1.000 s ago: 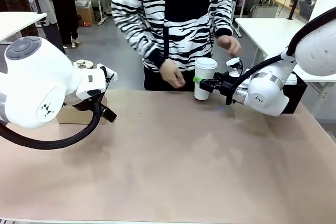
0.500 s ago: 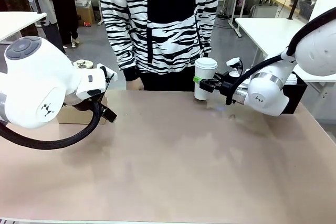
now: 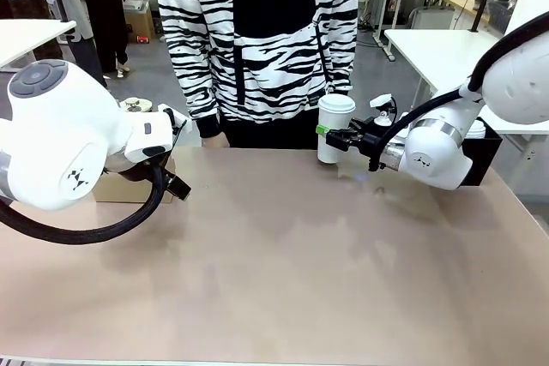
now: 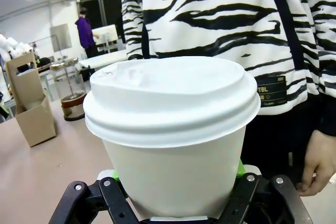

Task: Pour a drink into a cup and package it in a carrier.
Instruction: When a person places the Paper Cup Lid on the 600 ml Paper Cup , lift the 600 ml Paper Cup.

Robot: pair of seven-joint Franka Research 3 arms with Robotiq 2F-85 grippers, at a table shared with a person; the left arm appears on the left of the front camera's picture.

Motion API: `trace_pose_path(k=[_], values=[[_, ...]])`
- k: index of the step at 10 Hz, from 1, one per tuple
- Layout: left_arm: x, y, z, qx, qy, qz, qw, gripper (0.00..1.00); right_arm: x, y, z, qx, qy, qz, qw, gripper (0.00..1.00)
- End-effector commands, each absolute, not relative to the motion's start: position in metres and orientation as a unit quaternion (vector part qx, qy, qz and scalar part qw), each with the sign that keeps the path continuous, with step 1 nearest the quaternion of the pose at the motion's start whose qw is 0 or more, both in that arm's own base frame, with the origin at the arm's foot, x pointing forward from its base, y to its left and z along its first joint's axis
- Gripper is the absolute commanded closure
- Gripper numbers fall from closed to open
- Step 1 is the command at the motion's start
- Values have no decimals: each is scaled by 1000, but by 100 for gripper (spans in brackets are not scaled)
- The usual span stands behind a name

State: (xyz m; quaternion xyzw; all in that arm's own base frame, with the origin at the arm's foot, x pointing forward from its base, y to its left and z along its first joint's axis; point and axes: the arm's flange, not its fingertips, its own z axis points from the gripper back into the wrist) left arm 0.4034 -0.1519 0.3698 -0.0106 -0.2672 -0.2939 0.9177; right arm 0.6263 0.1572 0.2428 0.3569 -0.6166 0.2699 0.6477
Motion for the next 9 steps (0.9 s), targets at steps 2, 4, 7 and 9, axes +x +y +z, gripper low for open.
trace_pose_path(k=[2, 4, 7, 9], values=[[403, -152, 370, -12, -268, -294, 917, 0, 628, 160, 248, 356, -621, 265, 647, 20], [403, -152, 370, -12, -268, -294, 917, 0, 626, 157, 243, 357, -617, 270, 648, 20], [403, -152, 370, -12, -268, -294, 917, 0, 585, 160, 312, 359, -626, 299, 625, 20], [403, -152, 370, -12, -268, -294, 917, 0, 548, 164, 371, 348, -628, 320, 618, 20]])
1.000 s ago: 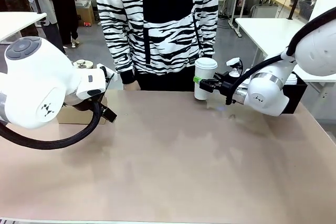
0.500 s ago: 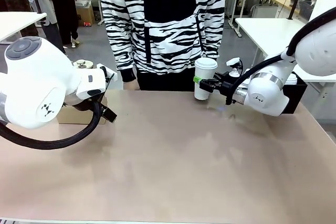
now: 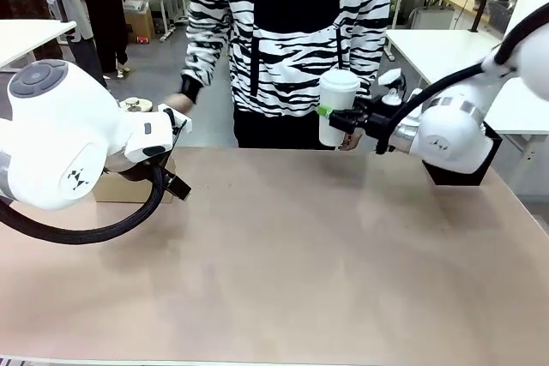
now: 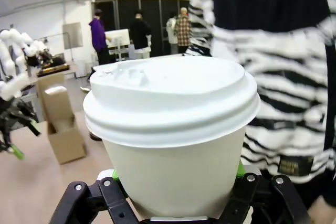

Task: Pour a drink into a cup and package it in a carrier.
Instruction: When a person places the Paper Cup Lid on the 600 ml Paper Cup , lift the 600 ml Paper Cup.

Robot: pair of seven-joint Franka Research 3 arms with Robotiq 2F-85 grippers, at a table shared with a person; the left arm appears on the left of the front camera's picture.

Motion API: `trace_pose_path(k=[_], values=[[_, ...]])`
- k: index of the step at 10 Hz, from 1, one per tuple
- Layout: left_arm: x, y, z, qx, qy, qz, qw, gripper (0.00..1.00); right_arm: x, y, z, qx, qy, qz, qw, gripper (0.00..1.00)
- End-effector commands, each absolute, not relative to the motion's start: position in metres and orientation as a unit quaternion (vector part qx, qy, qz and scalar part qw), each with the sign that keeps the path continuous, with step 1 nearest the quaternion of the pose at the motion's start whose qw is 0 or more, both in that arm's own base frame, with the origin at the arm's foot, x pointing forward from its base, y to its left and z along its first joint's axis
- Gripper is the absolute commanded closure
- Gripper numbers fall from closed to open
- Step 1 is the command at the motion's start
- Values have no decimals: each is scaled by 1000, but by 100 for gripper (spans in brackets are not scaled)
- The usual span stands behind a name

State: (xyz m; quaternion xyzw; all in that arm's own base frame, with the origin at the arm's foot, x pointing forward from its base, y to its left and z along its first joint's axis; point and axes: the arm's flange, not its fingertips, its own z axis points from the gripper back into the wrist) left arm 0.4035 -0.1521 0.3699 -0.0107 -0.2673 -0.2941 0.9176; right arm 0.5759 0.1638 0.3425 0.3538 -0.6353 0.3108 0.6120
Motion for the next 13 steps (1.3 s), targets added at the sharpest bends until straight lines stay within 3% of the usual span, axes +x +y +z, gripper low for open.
trace_pose_path(k=[1, 7, 10, 11, 13], values=[[403, -152, 370, -12, -268, -294, 917, 0, 528, 164, 399, 343, -631, 326, 614, 20], [403, -152, 370, -12, -268, -294, 917, 0, 404, 129, 526, 395, -591, 325, 624, 20], [403, -152, 370, -12, -268, -294, 917, 0, 395, 117, 536, 400, -570, 358, 622, 20], [403, -152, 370, -12, -268, -294, 917, 0, 394, 128, 539, 389, -603, 331, 613, 20], [403, -152, 370, -12, -268, -294, 917, 0, 394, 128, 539, 389, -603, 331, 613, 20]])
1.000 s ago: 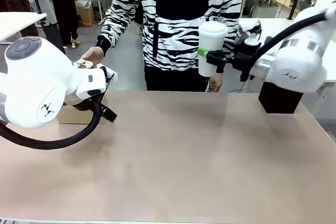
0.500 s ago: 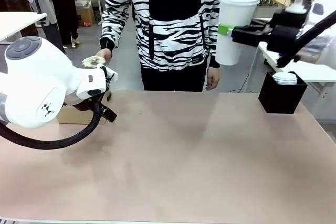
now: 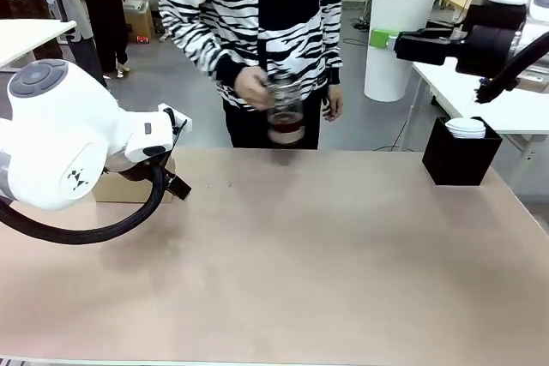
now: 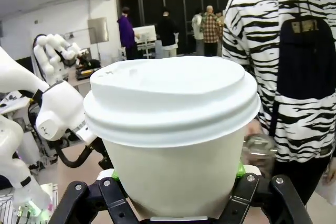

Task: Pour a drink into a cup and package it in a carrier.
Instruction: Position the Cup Carrier in the center of the table.

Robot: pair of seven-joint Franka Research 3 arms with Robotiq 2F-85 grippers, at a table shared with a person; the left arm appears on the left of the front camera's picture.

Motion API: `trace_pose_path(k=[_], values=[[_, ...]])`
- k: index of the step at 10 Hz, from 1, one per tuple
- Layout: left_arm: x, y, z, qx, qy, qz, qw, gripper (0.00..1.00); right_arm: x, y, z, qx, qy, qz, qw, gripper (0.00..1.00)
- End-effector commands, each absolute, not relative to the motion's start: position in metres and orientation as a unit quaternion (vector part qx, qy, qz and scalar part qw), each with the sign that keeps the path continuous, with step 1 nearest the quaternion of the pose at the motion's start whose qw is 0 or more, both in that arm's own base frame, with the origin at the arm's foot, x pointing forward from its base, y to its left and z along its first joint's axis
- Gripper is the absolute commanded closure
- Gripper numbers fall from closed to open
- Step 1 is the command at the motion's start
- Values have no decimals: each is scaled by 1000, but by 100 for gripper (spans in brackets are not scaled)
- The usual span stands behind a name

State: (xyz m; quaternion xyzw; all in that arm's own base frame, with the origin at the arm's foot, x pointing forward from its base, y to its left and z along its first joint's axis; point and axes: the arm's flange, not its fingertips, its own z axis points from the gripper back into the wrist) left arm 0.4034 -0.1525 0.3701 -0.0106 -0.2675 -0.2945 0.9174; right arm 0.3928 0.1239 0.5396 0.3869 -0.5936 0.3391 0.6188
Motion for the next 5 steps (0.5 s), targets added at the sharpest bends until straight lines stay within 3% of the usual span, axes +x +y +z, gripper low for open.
trace_pose_path(k=[1, 5], values=[[403, -152, 370, -12, -268, -294, 917, 0, 394, 128, 539, 389, -603, 331, 613, 20], [403, -152, 370, -12, -268, -294, 917, 0, 394, 128, 539, 389, -603, 331, 613, 20]])
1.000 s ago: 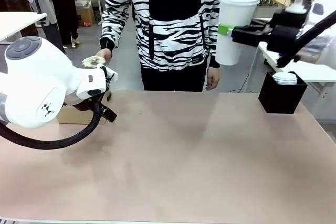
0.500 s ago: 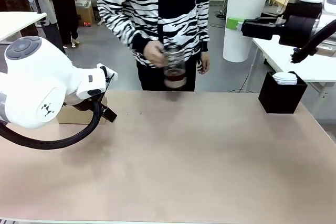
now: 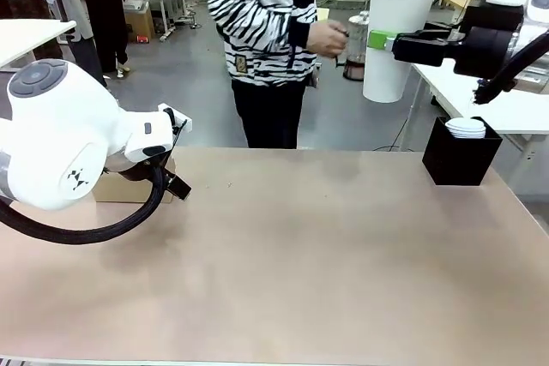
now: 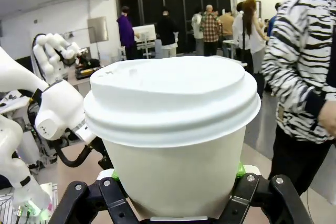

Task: Pour a drink into a cup and package it in a carrier.
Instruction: Position the Cup Carrier in the center of the table.

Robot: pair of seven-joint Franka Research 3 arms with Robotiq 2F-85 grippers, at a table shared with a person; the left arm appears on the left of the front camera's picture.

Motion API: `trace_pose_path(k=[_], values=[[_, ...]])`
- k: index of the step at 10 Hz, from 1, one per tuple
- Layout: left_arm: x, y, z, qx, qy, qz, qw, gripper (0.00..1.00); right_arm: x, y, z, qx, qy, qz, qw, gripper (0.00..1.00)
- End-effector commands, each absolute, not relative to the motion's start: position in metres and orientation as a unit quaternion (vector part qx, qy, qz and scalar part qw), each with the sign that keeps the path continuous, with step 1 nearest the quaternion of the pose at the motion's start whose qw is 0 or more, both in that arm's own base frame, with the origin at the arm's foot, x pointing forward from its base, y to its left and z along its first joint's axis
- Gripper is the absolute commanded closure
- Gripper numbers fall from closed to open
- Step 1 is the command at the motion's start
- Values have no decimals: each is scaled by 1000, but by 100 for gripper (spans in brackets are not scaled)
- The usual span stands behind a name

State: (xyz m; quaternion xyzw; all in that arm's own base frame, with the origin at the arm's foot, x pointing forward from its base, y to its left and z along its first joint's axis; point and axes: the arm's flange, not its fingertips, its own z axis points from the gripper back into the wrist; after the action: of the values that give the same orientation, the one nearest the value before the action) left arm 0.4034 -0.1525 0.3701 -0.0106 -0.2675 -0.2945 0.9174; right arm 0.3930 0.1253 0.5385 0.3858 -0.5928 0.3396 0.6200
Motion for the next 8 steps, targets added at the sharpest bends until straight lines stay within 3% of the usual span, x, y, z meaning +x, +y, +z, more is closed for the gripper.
trace_pose_path(k=[1, 2, 6, 8], values=[[403, -152, 370, -12, -268, -294, 917, 0, 394, 128, 539, 389, -603, 331, 613, 20], [403, -152, 370, -11, -268, -294, 917, 0, 394, 128, 539, 389, -603, 331, 613, 20], [410, -157, 477, -3, -255, -276, 927, 0, 394, 128, 539, 389, -603, 331, 613, 20], [418, -144, 534, 5, -249, -209, 946, 0, 394, 128, 539, 389, -603, 331, 613, 20]])
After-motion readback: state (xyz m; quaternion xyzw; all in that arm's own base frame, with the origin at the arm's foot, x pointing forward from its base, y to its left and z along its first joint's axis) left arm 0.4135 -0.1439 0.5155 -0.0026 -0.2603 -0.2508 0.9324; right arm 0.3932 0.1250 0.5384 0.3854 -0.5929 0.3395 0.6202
